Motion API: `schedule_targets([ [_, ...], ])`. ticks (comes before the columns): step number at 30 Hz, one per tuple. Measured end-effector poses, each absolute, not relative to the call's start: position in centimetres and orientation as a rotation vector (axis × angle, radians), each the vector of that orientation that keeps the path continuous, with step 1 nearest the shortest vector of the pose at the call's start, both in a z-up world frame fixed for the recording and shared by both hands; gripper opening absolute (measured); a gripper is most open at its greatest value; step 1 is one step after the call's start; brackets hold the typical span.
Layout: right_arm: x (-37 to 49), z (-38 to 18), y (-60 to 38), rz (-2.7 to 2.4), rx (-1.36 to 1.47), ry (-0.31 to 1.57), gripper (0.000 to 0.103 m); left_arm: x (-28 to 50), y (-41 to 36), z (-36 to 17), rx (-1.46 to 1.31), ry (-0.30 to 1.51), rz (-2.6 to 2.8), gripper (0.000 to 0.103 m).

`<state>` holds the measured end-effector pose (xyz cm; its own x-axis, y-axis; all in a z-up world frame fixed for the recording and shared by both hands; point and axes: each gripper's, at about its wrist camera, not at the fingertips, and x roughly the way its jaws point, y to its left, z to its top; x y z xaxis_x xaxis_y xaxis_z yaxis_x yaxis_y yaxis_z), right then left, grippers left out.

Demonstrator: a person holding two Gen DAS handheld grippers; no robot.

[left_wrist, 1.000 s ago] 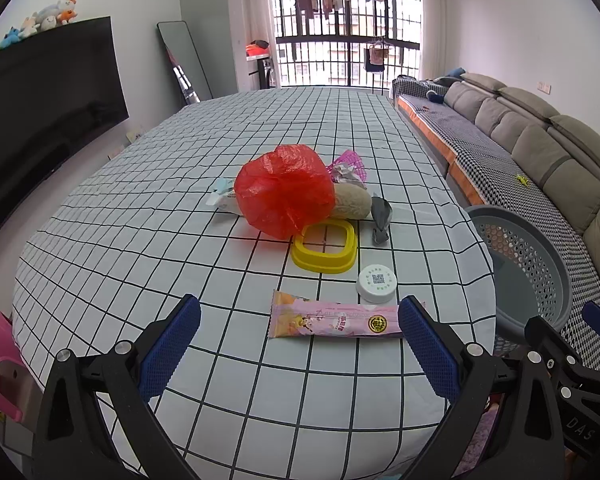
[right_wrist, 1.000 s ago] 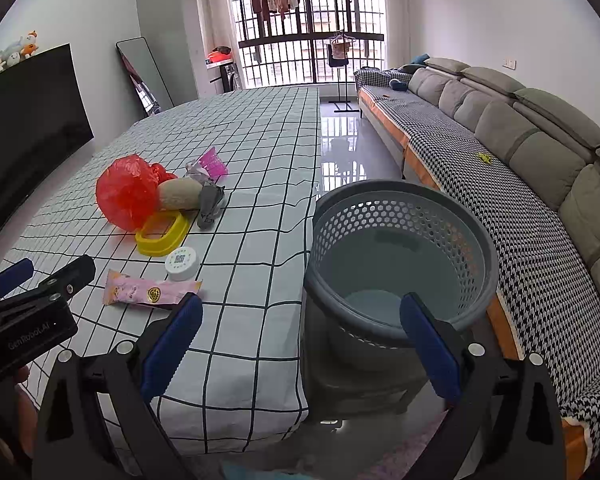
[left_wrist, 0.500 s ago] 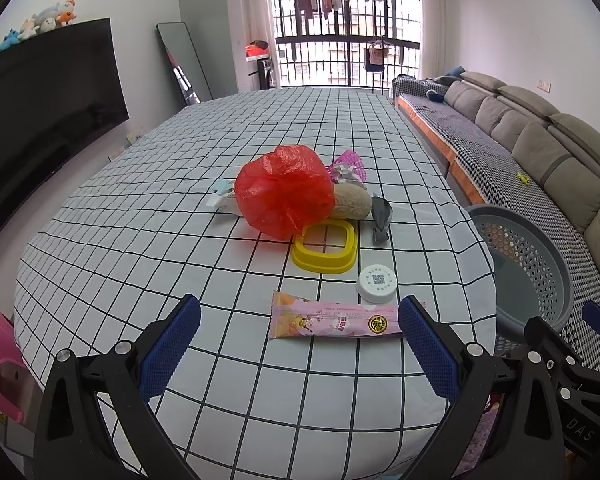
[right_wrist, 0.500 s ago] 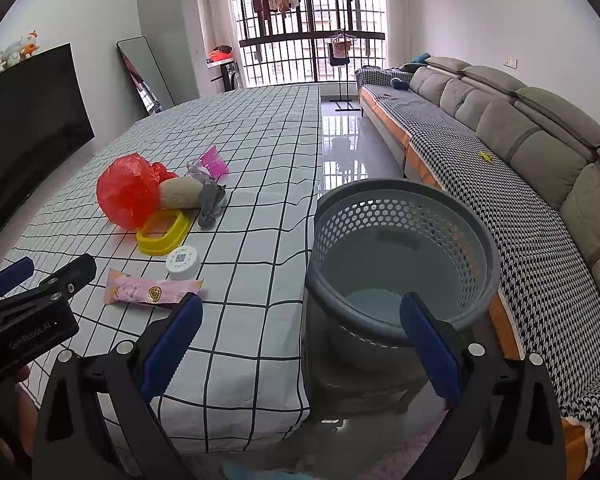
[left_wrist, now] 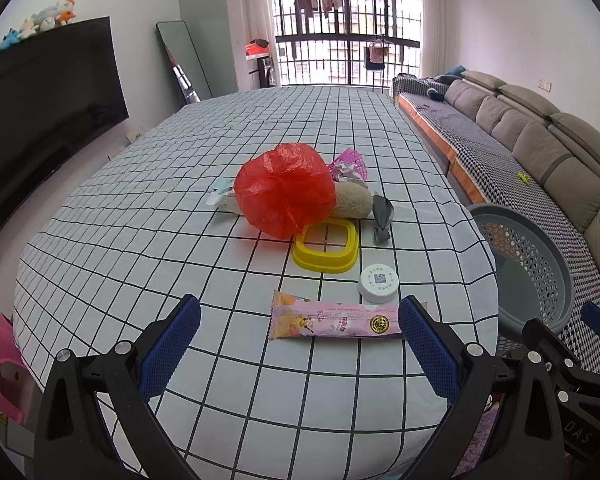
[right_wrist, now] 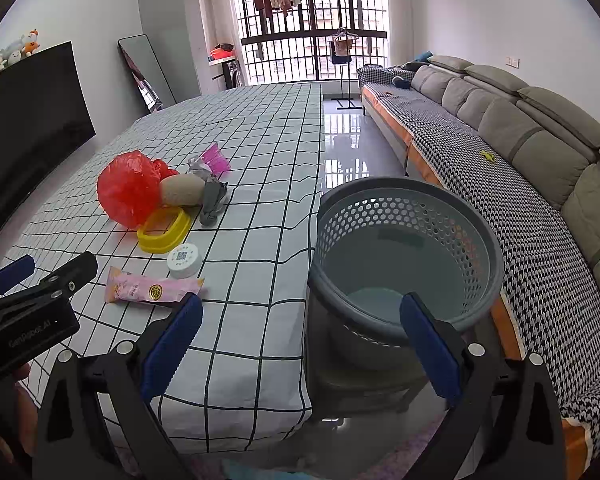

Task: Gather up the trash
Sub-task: 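Reach the right gripper to the pink wrapper and close on it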

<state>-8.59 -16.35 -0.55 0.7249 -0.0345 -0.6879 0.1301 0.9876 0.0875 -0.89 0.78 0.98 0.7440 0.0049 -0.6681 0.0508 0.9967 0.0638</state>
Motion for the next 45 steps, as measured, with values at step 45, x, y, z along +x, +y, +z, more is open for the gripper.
schedule_targets([
  [45, 0.4, -5.8, -7.4, 0.283, 0.057, 0.948, 0.094, 2.7, 12.0, -2.8, 0.002, 0.814, 0.186, 0.097],
])
